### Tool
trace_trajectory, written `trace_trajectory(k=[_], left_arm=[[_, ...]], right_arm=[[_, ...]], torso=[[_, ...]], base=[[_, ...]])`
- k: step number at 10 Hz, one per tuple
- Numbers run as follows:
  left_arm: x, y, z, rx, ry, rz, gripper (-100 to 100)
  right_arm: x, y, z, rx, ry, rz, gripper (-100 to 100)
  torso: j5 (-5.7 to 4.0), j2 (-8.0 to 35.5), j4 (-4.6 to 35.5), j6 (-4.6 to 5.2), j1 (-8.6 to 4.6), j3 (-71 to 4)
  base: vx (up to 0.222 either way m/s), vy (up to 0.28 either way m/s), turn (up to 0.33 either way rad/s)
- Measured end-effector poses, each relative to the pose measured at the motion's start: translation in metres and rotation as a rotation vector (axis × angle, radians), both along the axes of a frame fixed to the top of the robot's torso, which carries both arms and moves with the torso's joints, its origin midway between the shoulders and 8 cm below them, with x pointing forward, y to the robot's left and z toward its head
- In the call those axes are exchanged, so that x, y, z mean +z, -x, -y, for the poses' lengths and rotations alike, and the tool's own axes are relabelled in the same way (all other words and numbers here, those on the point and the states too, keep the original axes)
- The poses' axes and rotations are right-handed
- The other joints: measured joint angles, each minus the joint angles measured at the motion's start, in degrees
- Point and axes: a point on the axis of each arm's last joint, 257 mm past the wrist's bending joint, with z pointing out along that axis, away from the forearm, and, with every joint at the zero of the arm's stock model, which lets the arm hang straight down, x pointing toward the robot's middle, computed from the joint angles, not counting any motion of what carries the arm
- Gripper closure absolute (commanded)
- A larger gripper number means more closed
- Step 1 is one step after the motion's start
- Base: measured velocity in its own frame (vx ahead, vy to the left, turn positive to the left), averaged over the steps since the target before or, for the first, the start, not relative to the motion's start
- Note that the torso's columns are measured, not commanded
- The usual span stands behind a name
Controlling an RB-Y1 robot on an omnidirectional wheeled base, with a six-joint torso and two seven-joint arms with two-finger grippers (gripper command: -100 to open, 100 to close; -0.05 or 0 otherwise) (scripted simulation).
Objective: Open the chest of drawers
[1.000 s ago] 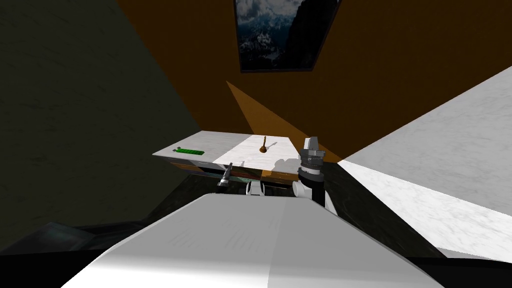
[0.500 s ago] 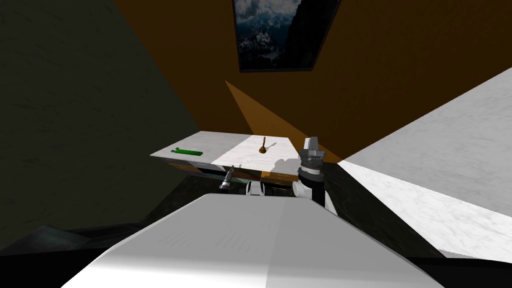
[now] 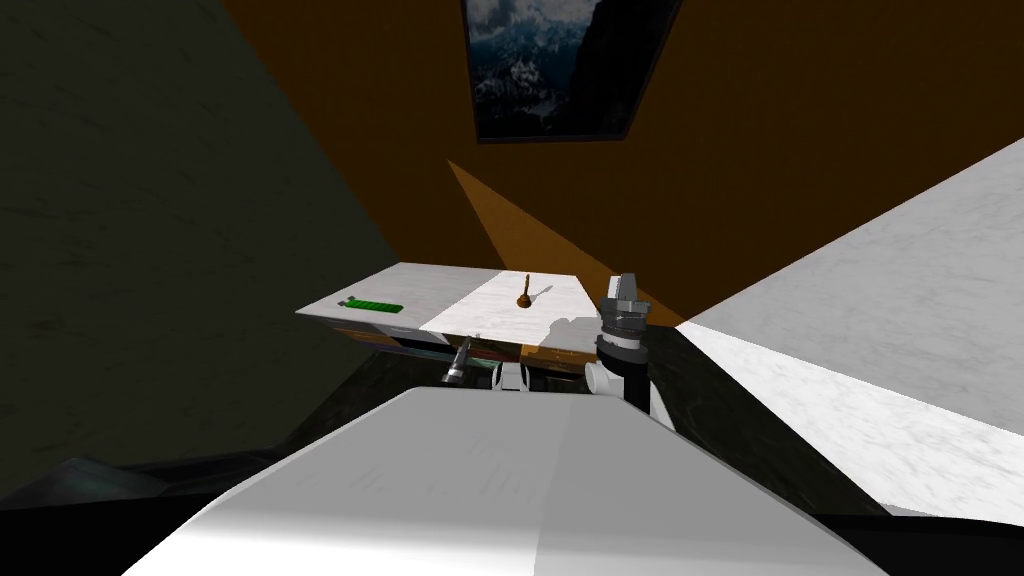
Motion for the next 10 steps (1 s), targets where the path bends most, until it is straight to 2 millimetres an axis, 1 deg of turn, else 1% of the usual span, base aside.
trace_trajectory(k=[2,4,5,7,8,9,10], left_arm=[[-0.007,0.006,0.007,-0.002,0.015,-0.018,-100],[-0.018,0.013,0.02,-0.005,0.038,-0.038,-100],[-0.019,0.014,0.021,-0.006,0.039,-0.038,-100],[-0.015,-0.001,0.02,-0.006,0.039,-0.035,-100],[-0.015,-0.002,0.02,-0.005,0.039,-0.037,100],[-0.017,0.004,0.022,-0.005,0.04,-0.039,100],[-0.017,0.005,0.022,-0.005,0.039,-0.038,100]], right_arm=[[0.0,0.0,0.0,0.0,0.0,0.0,0],[0.0,0.0,0.0,0.0,0.0,0.0,0],[0.0,0.0,0.0,0.0,0.0,0.0,0],[0.0,0.0,0.0,0.0,0.0,0.0,0],[0.0,0.0,0.0,0.0,0.0,0.0,0],[0.0,0.0,0.0,0.0,0.0,0.0,0],[0.0,0.0,0.0,0.0,0.0,0.0,0]], torso=[[0.0,0.0,0.0,0.0,0.01,0.0],[0.0,0.0,0.0,0.0,0.0,0.0],[-0.01,0.0,0.0,0.0,0.0,0.0],[0.0,0.0,0.0,0.0,-0.01,0.0],[-0.01,0.0,0.0,-0.01,-0.02,0.0],[-0.01,0.0,0.0,-0.01,-0.04,0.0],[-0.01,0.0,0.0,0.0,-0.02,0.0]], base=[[0.003,-0.003,0.001],[0.0,0.0,0.0],[0.005,0.002,-0.008],[0.002,0.002,-0.007],[-0.002,-0.004,0.011],[0.0,0.0,0.0],[-0.126,0.016,0.03]])
